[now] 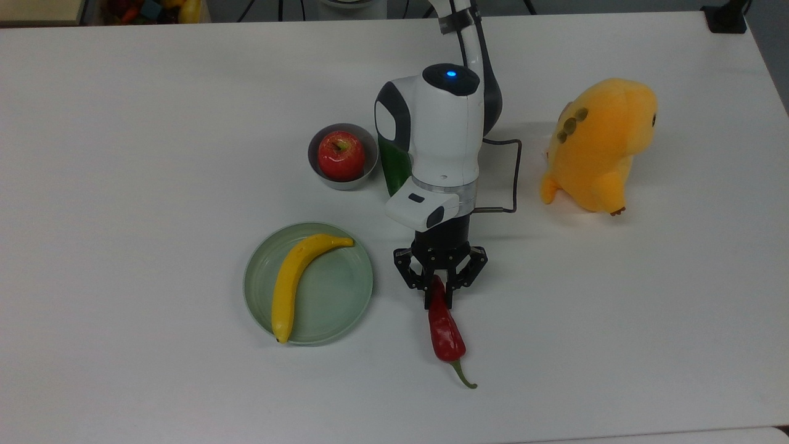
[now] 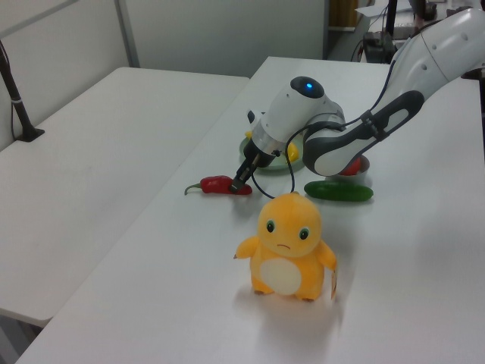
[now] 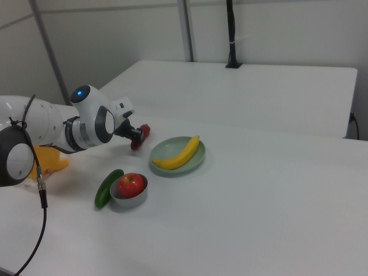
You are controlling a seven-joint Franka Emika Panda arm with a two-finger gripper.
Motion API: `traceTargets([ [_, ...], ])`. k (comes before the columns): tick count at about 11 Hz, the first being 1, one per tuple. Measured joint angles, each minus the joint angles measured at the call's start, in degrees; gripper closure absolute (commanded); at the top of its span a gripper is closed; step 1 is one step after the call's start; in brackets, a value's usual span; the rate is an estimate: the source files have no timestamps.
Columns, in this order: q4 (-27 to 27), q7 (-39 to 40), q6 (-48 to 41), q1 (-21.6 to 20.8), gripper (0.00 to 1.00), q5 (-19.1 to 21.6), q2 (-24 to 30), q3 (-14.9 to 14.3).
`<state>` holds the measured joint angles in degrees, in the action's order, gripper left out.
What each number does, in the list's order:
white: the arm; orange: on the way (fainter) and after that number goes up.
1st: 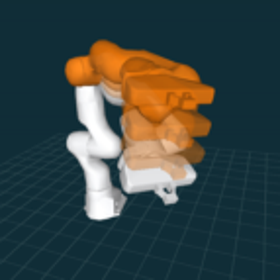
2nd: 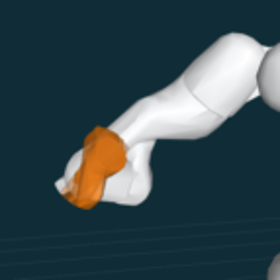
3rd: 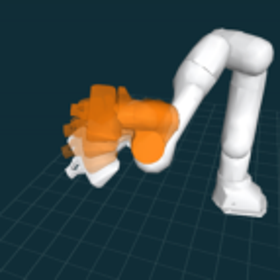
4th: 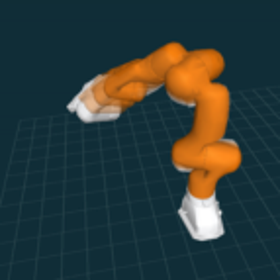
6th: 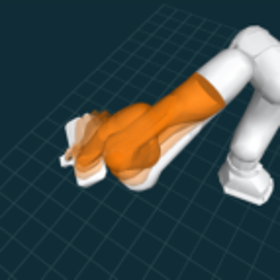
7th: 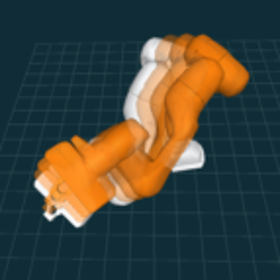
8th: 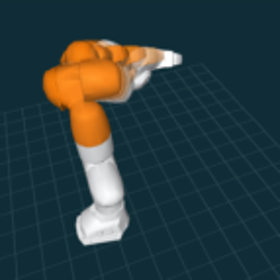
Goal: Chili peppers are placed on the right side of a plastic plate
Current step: 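Lift the chili pepper and carry it across the green plate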
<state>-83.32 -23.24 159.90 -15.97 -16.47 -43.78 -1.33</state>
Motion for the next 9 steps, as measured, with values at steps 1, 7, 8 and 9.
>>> traceTargets([
  [1,0.00,-0.07,0.00,0.01,1.00,0.00,0.01,0.00],
  [7,-0.05,-0.73,-0.97,3.83,1.00,0.01,5.60,-0.23],
  [8,-0.13,-0.74,-2.07,5.18,1.00,0.01,7.46,-0.27],
  [9,-0.46,-0.74,-3.28,6.66,1.00,0.01,9.42,-0.32],
])
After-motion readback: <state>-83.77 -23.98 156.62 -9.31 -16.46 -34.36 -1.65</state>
